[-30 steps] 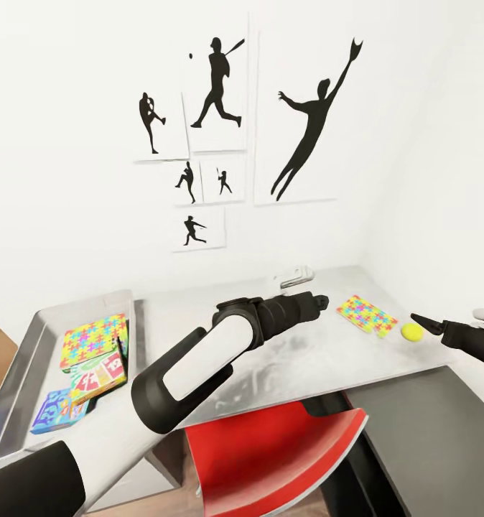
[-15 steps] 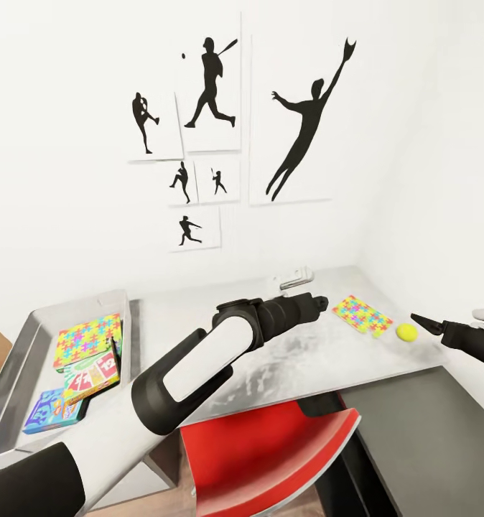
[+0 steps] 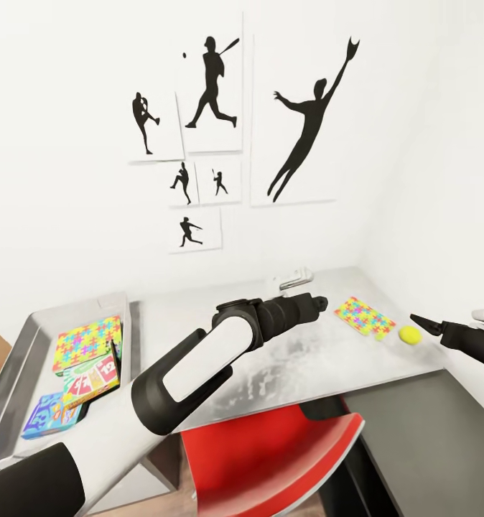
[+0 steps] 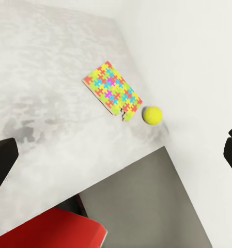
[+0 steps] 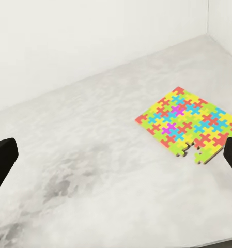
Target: Put all the toys in the child's room - the three board games (two on the bed and one on the table), the two jigsaw puzzles on the table, and the tennis ball on the table - inside the toy box on the table in the child's room.
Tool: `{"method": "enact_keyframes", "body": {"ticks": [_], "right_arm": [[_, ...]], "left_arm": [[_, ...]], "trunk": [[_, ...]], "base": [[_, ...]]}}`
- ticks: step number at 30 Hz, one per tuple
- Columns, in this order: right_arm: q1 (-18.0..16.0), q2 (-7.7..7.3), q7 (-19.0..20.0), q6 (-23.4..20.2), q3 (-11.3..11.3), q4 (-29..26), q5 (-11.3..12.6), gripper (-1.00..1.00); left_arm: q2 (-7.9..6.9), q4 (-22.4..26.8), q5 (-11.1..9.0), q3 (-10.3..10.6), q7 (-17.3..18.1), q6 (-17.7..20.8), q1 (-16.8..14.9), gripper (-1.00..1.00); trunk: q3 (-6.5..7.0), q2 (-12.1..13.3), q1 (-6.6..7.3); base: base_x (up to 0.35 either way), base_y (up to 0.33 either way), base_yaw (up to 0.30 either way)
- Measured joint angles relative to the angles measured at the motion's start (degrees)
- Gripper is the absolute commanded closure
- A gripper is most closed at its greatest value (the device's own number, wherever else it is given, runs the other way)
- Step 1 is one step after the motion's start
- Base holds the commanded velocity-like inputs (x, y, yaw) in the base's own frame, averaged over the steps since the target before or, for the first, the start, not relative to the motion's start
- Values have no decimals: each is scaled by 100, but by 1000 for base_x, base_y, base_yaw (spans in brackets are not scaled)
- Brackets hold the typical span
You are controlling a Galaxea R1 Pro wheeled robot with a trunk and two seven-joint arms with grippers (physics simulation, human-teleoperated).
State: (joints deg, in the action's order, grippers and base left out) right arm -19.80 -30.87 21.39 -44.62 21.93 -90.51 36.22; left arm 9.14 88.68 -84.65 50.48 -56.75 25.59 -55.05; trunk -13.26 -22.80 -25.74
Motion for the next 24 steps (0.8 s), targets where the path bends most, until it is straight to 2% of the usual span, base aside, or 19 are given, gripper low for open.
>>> {"method": "enact_keyframes", "body": {"ticks": [13,24], "right_arm": [[0,2,15,31,-134,20,0,-100],[0,-3,13,39,-156,35,-4,-100]], "left_arm": [[-1,-2,0,2,0,-3,10,-100],[-1,-4,-7,0,0,3,11,-100]], "trunk": [[0,0,-1],[0,0,-1]], "base": [[37,16,0],[3,1,0]]}}
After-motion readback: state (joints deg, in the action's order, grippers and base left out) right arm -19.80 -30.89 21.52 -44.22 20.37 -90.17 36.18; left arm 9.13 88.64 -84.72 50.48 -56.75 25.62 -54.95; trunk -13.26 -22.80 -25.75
